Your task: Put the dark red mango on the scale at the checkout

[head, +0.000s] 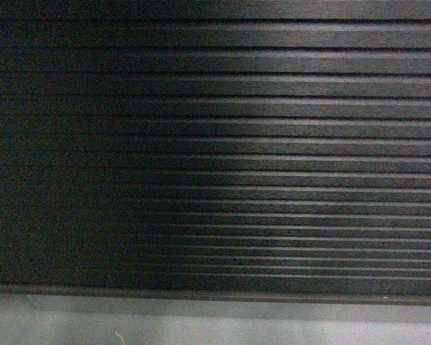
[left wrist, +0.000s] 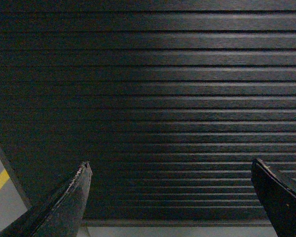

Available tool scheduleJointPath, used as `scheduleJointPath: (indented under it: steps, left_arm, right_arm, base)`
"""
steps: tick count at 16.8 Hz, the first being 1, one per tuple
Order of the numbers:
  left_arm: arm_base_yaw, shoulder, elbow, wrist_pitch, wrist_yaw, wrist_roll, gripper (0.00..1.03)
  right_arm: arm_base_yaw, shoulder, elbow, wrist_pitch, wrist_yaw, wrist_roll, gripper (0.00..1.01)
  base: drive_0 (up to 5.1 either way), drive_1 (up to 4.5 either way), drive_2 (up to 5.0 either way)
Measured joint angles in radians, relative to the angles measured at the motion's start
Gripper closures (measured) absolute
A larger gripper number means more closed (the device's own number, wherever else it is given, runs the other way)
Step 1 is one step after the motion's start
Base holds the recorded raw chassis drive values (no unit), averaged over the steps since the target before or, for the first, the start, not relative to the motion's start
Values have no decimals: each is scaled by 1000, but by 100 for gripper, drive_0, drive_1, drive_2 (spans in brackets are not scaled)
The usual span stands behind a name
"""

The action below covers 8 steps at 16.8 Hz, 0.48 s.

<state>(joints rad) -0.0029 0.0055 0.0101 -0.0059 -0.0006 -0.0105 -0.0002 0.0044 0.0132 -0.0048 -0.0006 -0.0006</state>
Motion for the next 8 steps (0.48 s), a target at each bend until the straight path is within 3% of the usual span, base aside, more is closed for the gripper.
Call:
scheduleJointPath:
  steps: [8]
  left_arm:
    - [0,0,0,0,0,0,5]
  right_arm:
    - [0,0,0,0,0,0,3]
  base:
    - [0,0,0]
